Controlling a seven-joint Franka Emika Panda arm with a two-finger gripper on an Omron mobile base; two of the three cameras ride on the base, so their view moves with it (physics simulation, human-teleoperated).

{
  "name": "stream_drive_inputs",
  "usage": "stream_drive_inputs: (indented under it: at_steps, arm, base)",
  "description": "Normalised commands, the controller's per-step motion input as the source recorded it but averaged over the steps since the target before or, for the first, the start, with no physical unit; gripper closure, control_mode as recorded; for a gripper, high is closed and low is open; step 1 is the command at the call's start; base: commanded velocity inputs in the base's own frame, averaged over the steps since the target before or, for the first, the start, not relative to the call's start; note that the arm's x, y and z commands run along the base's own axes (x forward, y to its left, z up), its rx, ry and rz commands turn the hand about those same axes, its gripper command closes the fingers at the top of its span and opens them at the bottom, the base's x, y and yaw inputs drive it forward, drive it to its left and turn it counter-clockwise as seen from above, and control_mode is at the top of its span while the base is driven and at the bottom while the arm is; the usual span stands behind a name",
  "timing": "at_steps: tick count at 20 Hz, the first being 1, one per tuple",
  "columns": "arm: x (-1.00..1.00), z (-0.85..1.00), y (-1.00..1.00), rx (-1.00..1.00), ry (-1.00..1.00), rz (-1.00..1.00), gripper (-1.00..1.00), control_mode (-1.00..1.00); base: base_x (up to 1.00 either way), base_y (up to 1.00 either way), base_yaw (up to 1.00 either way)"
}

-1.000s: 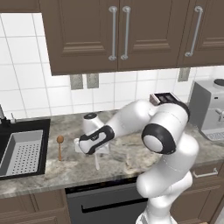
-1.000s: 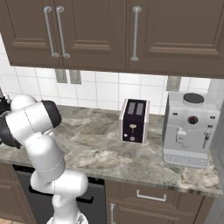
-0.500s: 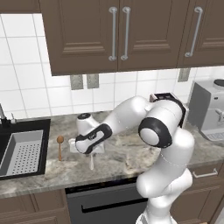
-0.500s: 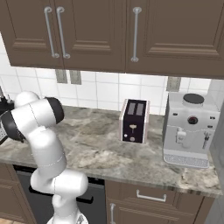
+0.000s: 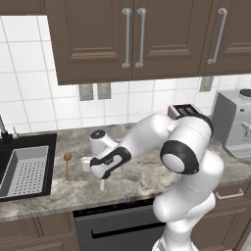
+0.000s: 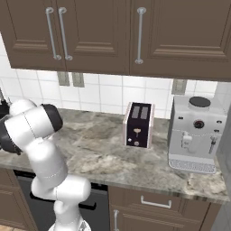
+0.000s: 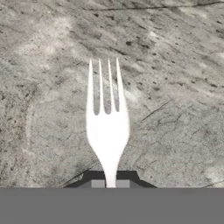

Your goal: Take the fork and place it on the left side of the plate. Then take the spoon and place it on the right side of the plate. Make sure they're directly next to the plate.

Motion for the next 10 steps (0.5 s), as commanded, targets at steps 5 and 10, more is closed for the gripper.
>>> stream_drive_inputs:
  at_steps: [5,10]
  arm:
    - [-0.29,0.26,-0.46,0.12,-0.07,-0.02,1.00,-1.00]
    - [-0.14,0.77,-0.26,0.13,-0.01,-0.01,1.00,-1.00]
  base:
    - [0.00,0.00,0.00]
    - [0.00,0.00,0.00]
